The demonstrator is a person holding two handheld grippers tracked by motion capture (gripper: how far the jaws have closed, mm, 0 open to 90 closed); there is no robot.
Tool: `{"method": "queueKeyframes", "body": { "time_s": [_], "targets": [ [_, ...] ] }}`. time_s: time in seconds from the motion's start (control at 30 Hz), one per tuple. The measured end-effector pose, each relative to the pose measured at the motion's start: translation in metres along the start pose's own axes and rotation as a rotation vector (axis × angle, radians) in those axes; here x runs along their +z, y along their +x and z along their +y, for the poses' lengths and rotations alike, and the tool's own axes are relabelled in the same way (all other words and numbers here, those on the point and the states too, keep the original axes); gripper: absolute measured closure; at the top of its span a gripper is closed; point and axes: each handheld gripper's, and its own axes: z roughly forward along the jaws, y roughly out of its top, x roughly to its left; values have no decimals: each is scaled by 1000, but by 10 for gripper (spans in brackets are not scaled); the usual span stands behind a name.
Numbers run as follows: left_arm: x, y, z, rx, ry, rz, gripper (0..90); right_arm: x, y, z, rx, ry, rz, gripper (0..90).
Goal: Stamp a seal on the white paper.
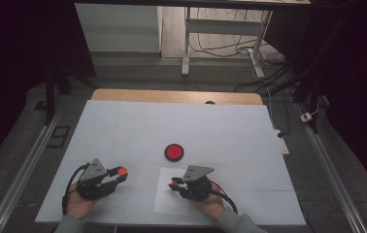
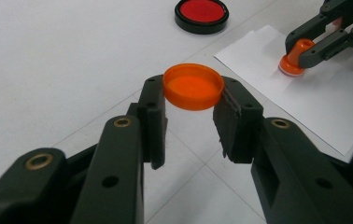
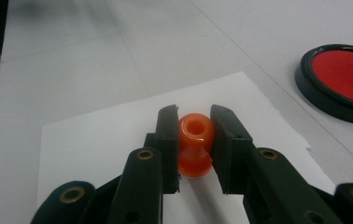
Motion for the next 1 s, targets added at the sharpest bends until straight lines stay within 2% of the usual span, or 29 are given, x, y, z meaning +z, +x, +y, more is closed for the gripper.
{"method": "queueKeyframes", "body": {
  "time_s": [0.43,0.57,0.63,0.73,0.83,1.0],
  "targets": [
    [0,1,0,-4,-3,3,646,0,0,0,-2,-3,-4,728],
    [0,1,0,-4,0,3,646,-1,-2,1,20,-4,11,723],
    [0,1,0,-3,1,4,646,-7,-6,3,65,-52,23,722],
    [1,2,0,-6,1,5,646,-24,-12,13,92,-146,19,722],
    [1,2,0,-3,4,4,646,-34,-17,16,117,-187,23,722],
    [1,2,0,-3,1,4,646,-41,-22,17,149,-207,35,722]
  ]
}}
